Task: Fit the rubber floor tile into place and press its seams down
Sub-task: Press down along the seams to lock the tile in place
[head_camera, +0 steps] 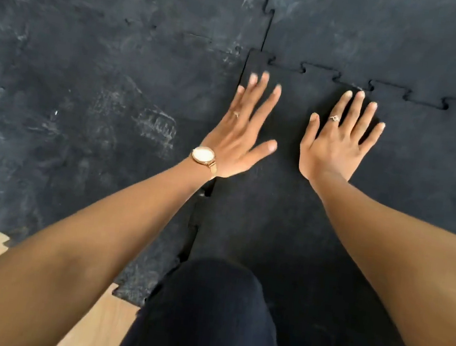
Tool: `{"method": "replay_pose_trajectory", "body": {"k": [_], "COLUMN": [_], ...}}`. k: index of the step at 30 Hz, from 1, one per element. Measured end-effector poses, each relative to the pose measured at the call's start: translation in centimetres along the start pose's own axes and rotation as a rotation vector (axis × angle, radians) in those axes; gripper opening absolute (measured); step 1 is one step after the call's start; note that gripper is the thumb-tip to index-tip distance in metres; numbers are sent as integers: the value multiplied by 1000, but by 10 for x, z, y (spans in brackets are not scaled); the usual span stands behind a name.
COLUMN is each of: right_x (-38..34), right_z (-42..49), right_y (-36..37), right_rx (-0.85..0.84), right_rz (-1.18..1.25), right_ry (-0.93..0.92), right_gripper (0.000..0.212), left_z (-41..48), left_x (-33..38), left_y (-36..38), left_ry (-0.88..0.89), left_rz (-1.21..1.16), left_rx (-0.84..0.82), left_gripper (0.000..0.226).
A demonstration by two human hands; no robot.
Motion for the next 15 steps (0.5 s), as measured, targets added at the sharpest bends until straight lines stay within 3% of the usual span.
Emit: {"method": "replay_pose_trajectory", "body": {"k": [2, 15], "right_x": [1, 2], "right_z": [0, -3], "right_y": [1, -4], "right_rx": [-3, 0], "right_rz": [-6, 9], "right_ry": [-10, -35], "right_gripper": [67, 64], "left_z": [-10, -9], "left_x": [0, 0], "left_y": [10, 7], "left_ry": [31, 54], "left_rz": [140, 115], "left_rx": [-54, -110], "left_gripper": [73, 69]}}
Point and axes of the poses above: each hand's wrist, its own z-axis towards the middle knuckle, its own y-axis out of the palm, x = y × z, the point moved 1 cm from there along z, towards the middle knuckle, and after that the axes turned 14 degrees about z, right-handed, at the moved point
